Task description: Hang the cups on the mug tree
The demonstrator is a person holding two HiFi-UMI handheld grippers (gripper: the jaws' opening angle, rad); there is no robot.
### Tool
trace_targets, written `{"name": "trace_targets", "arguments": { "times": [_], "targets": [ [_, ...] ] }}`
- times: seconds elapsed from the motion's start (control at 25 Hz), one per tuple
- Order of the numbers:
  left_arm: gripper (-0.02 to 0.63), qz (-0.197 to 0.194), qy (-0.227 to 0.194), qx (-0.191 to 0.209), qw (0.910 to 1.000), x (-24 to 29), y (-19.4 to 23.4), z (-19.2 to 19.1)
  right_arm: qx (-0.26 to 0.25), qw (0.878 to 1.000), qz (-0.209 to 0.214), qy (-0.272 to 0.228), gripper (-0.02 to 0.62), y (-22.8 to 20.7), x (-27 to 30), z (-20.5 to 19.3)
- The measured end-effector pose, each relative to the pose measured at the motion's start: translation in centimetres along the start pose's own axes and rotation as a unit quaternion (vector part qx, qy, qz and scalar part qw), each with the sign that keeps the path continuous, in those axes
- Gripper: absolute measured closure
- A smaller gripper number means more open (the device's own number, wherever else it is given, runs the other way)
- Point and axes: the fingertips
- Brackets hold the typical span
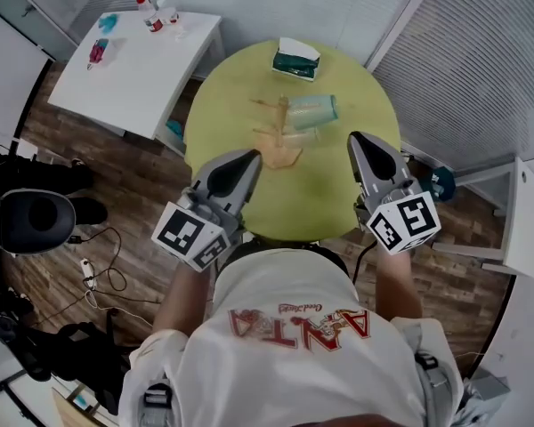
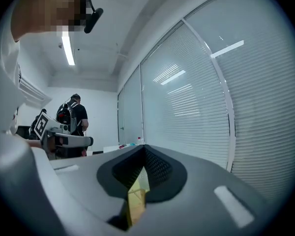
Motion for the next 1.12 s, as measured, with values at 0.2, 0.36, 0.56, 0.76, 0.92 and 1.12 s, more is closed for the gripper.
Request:
{"name": "trace_targets", "arguments": {
  "times": [0.2, 0.36, 0.56, 0.76, 0.92, 1.12],
  "targets": [
    [0.597, 0.009, 0.002, 0.017, 0.9998, 1.1, -1.5, 0.3, 0.001, 1.0, 0.02, -0.013, 0.594, -1.0, -0.7, 1.0],
    [0.597, 0.012, 0.005, 0.027, 0.9995, 1.4, -2.1, 0.2, -0.003, 0.999, 0.031, -0.017, 0.594, -1.1, -0.8, 1.0],
    [0.597, 0.013, 0.004, 0.026, 0.9996, 1.6, -2.5, 0.1, 0.0, 0.999, 0.043, -0.012, 0.594, -0.9, -1.0, 0.9],
    [0.597, 0.011, 0.007, 0.024, 0.9996, 1.7, -2.5, -0.4, 0.001, 0.999, 0.053, -0.005, 0.594, -0.6, -1.3, 0.6],
    [0.597, 0.007, 0.008, 0.021, 0.9997, 2.0, -2.4, -0.4, 0.001, 0.998, 0.06, 0.001, 0.594, -0.3, -1.5, 0.3],
    [0.597, 0.003, 0.01, 0.021, 0.9997, 2.3, -2.7, -0.5, -0.001, 0.998, 0.064, 0.004, 0.594, -0.3, -1.5, 0.3]
  ]
}}
Point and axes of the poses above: the fingertips, and each gripper's own axes: x forward along the fingers, y to its left, z out of its top, and after that the axes turned 15 degrees about -y, right-handed
